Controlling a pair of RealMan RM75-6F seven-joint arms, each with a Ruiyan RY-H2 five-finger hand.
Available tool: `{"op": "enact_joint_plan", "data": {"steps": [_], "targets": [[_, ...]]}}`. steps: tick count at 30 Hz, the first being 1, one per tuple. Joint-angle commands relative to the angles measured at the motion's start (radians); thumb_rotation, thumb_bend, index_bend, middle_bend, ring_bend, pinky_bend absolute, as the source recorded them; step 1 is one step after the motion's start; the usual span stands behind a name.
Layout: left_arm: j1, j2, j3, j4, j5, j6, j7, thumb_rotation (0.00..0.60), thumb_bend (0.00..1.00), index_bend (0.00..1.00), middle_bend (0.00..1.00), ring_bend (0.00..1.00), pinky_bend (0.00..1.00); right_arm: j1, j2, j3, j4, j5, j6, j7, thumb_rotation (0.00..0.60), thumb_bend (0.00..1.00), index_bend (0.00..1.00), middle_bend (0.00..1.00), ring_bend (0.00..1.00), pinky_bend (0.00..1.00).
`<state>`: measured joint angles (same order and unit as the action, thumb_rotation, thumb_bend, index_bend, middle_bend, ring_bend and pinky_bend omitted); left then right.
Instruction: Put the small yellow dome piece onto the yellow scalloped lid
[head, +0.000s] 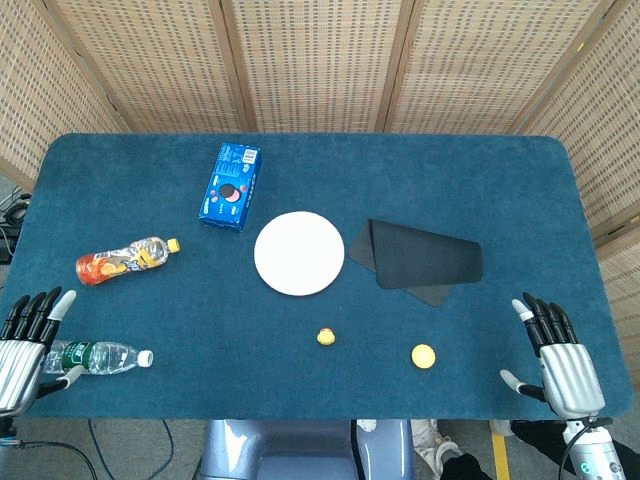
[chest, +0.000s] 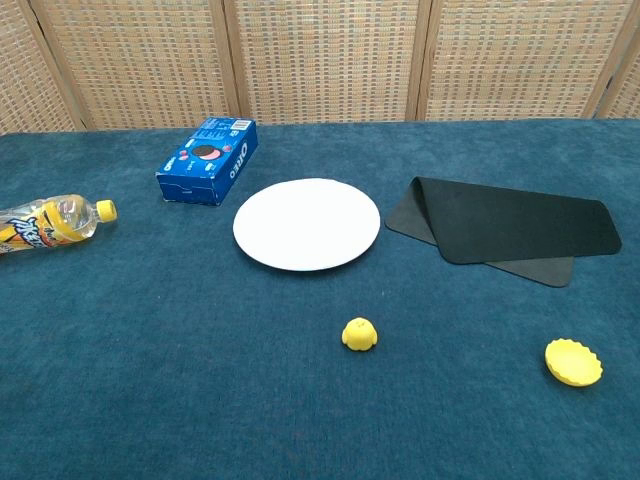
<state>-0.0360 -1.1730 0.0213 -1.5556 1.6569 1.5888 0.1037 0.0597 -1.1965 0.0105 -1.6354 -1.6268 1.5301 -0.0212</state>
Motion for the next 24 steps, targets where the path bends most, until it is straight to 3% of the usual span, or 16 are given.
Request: {"op": "enact_joint_plan", "data": {"steps": [1,24], "targets": [[0.001,0.0,0.0,0.0,0.001,0.001,0.0,0.6,0.11,0.0,0.0,0.0,0.0,0.0,0.0,-0.001,0.001,0.0,-0.001,0.0,0.6,0.09,0.0,0.0,0.0,0.0],[0.002,0.003,-0.002,-0.002,0.001,0.009,-0.001,0.6,0.11,0.0,0.0,0.0,0.0,-0.001,0.017,-0.004,-0.013,0.003,-0.007,0.016,0.6,0.09,0.03,0.0,0.0,0.0]]}}
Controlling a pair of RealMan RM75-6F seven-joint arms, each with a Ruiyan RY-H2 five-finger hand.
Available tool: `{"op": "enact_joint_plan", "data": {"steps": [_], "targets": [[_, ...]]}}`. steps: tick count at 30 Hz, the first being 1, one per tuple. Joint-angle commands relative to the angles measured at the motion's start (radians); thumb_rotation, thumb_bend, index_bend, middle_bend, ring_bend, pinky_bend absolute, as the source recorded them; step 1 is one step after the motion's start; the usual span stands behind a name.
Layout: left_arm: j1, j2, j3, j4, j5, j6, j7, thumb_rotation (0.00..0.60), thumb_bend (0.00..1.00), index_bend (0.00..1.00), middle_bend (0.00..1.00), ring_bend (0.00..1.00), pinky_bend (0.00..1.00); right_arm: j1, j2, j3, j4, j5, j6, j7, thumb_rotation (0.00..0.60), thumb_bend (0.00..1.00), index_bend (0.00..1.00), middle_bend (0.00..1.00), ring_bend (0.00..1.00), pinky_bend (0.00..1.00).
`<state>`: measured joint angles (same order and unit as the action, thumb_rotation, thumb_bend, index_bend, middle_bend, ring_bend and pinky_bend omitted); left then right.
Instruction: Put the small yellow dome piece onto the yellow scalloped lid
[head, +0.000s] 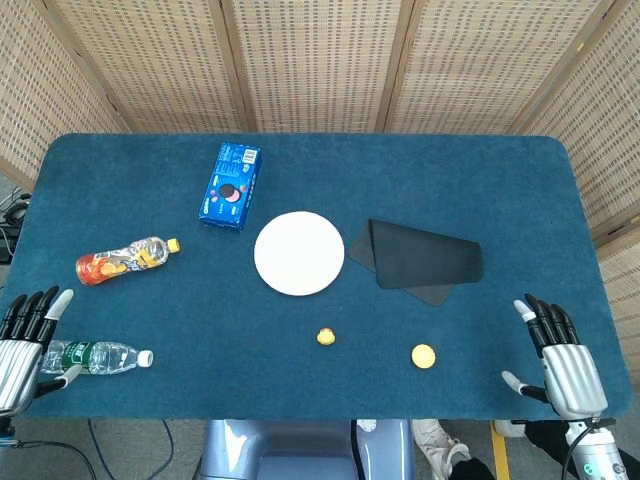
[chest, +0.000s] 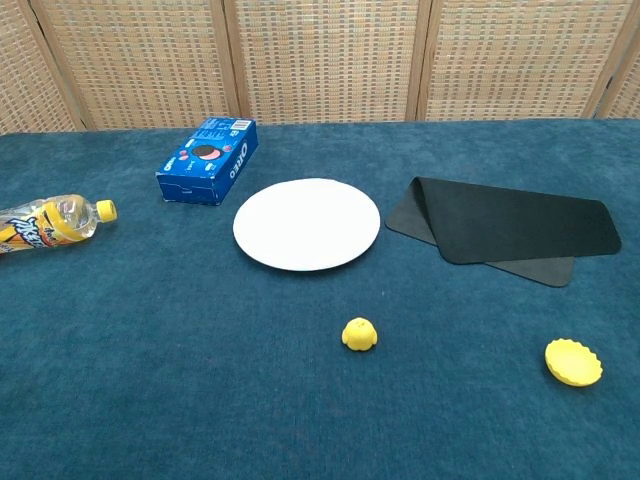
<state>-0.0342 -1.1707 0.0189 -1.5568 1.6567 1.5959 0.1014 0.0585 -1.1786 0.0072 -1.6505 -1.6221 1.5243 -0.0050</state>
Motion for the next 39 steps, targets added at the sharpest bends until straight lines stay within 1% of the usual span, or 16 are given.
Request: {"op": "enact_joint_plan", "data": {"steps": [1,7,13,18,23,29,33,39], "targets": [[0.001,0.0,0.0,-0.002,0.002,0.002,0.003,0.6,0.11,0.0,0.0,0.0,0.0,0.001,-0.001,-0.001,0.004,-0.001,-0.003,0.001,0.6,0.09,0.03,0.0,0.0,0.0],[0.003,0.001,0.001,-0.007,0.001,0.003,0.01,0.6,0.11,0.0,0.0,0.0,0.0,0.012,-0.005,-0.002,0.015,-0.008,-0.016,0.026,0.6,0.09,0.07,0.0,0.0,0.0],[0.005,0.0,0.0,-0.007,0.001,0.007,0.018,0.6,0.11,0.0,0.0,0.0,0.0,0.051,-0.015,0.003,0.022,-0.074,-0.018,0.076,0.6,0.09,0.13,0.0,0.0,0.0],[0.004,-0.003,-0.003,-0.008,-0.003,0.005,0.026,0.6,0.11,0.0,0.0,0.0,0.0,0.123,-0.01,0.028,-0.022,-0.095,-0.086,0.084,0.6,0.09,0.17,0.0,0.0,0.0],[0.001,-0.007,-0.006,-0.004,-0.014,-0.006,0.033,0.6,0.11,0.0,0.0,0.0,0.0,0.205,-0.031,0.061,-0.08,-0.084,-0.189,0.021,0.6,0.09,0.21,0.0,0.0,0.0],[-0.001,-0.01,-0.007,0.001,-0.02,-0.014,0.036,0.6,0.11,0.0,0.0,0.0,0.0,0.291,-0.088,0.085,-0.105,-0.058,-0.3,-0.021,0.6,0.1,0.28,0.02,0.0,0.0],[-0.001,-0.008,-0.011,0.002,-0.027,-0.014,0.027,0.6,0.11,0.0,0.0,0.0,0.0,0.329,-0.139,0.1,-0.133,-0.032,-0.341,-0.077,0.6,0.1,0.33,0.07,0.0,0.0],[-0.003,-0.006,-0.005,-0.002,-0.018,-0.016,0.025,0.6,0.11,0.0,0.0,0.0,0.0,0.379,-0.18,0.126,-0.186,0.047,-0.414,-0.184,0.6,0.12,0.34,0.07,0.0,0.0]]}}
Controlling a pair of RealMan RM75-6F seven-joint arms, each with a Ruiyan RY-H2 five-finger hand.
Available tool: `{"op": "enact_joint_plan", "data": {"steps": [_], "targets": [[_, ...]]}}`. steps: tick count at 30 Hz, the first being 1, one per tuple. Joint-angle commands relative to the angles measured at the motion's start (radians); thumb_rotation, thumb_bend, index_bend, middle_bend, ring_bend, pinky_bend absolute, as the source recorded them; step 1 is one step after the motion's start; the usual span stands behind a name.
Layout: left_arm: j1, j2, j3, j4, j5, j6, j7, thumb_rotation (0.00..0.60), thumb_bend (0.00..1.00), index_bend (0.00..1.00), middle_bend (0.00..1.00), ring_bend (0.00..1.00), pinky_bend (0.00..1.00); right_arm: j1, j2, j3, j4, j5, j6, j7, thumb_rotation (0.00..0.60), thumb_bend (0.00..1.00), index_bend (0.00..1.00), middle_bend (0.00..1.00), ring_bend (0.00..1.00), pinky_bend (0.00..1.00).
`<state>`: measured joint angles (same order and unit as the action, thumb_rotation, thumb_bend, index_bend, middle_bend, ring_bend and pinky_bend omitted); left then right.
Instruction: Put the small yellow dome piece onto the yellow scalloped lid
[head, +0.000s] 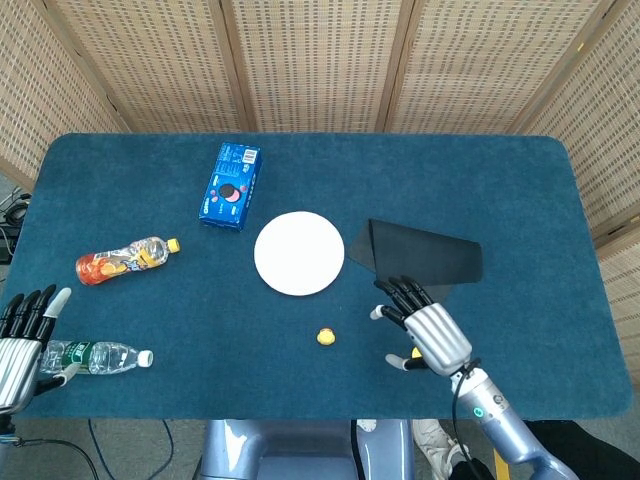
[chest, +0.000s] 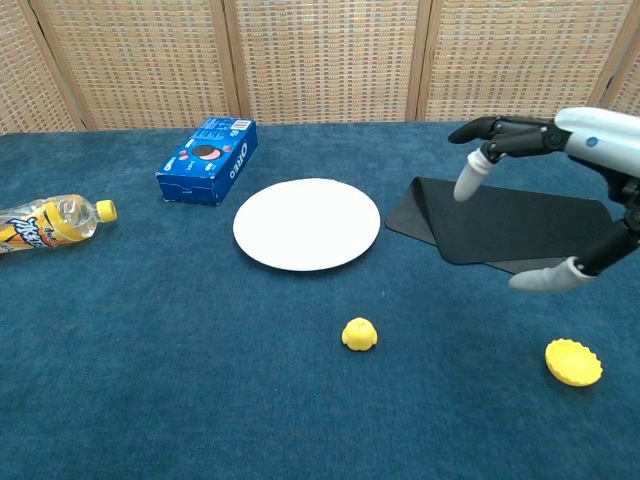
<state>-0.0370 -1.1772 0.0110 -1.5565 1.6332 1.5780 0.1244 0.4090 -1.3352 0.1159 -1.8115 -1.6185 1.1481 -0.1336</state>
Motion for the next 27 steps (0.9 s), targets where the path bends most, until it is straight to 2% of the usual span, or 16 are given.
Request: {"op": "enact_joint_plan", "data": {"steps": [1,6,13,27], "targets": [[-0.001,0.0,0.004,-0.003,0.01,0.003,0.002,0.6,0.11,0.0,0.0,0.0,0.0,0.038,-0.031,0.023,-0.031,0.06,-0.053,-0.082,0.6,0.12,0.35,0.07,0.0,0.0],[-0.002,0.001,0.01,-0.004,0.019,0.001,-0.005,0.6,0.11,0.0,0.0,0.0,0.0,0.086,-0.099,0.051,-0.067,0.171,-0.103,-0.231,0.6,0.12,0.36,0.07,0.0,0.0],[-0.002,0.007,0.01,-0.004,0.02,0.004,-0.03,0.6,0.11,0.0,0.0,0.0,0.0,0.137,-0.186,0.08,-0.058,0.31,-0.122,-0.365,0.6,0.17,0.36,0.07,0.0,0.0],[-0.009,0.013,0.014,0.004,0.019,-0.008,-0.071,0.6,0.11,0.0,0.0,0.0,0.0,0.222,-0.304,0.09,0.01,0.503,-0.13,-0.501,0.6,0.22,0.36,0.07,0.0,0.0]]}}
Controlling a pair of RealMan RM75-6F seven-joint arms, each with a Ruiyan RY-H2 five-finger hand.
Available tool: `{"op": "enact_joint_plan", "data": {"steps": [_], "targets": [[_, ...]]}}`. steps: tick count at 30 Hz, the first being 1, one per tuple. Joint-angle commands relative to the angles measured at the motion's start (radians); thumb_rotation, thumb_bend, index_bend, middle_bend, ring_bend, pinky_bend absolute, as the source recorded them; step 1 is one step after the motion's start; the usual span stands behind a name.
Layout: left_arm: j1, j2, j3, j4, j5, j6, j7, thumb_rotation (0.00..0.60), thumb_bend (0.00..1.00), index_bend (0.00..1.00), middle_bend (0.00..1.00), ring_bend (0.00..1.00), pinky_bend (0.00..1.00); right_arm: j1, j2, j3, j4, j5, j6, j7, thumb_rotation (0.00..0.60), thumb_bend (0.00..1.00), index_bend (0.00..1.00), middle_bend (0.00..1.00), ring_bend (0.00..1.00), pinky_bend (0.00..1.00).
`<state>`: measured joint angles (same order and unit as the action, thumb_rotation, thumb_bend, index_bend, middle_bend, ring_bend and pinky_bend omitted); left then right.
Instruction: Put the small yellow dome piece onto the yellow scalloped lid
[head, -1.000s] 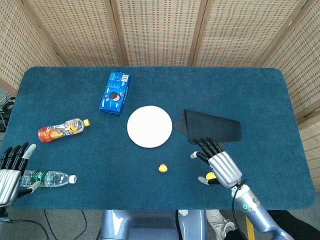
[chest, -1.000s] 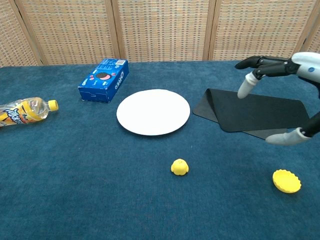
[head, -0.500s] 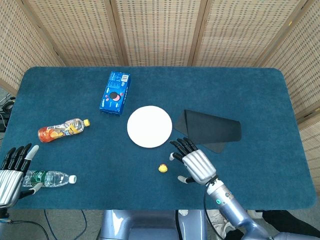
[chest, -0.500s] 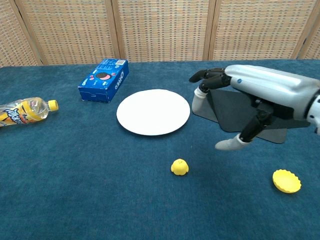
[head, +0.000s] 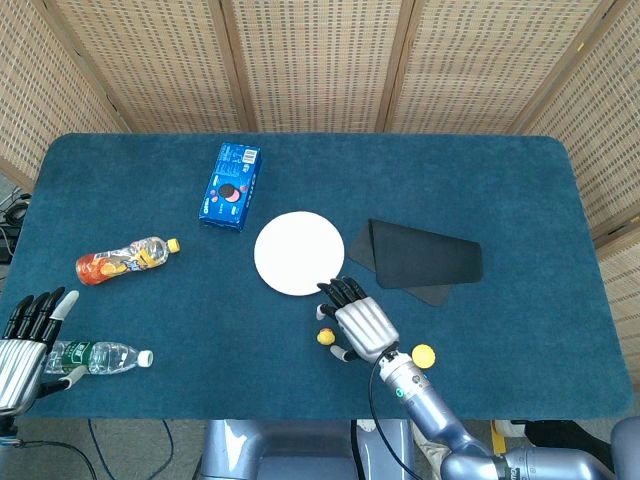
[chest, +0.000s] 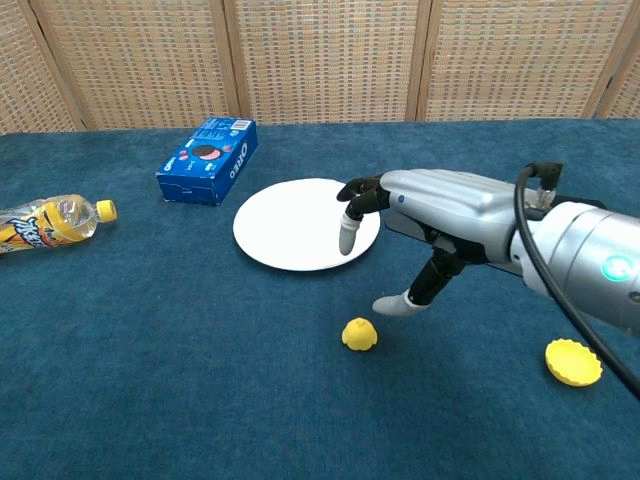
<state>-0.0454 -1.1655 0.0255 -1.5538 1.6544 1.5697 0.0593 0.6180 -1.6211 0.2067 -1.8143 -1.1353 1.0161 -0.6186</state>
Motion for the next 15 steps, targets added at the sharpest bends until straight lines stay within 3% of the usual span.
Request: {"op": "enact_joint_plan", "data": {"steps": [1,15], "targets": [[0.0,0.004,-0.002,0.001,-0.004,0.002,-0.011,0.6,0.11,0.0,0.0,0.0,0.0,0.018,-0.027,-0.001,0.016,0.03,0.004,-0.022,0.6,0.22,0.36,0.07,0.0,0.0],[-0.001,0.011,-0.003,0.008,-0.009,0.001,-0.043,0.6,0.11,0.0,0.0,0.0,0.0,0.084,-0.128,-0.018,0.101,0.14,0.03,-0.106,0.6,0.22,0.36,0.08,0.0,0.0]]}}
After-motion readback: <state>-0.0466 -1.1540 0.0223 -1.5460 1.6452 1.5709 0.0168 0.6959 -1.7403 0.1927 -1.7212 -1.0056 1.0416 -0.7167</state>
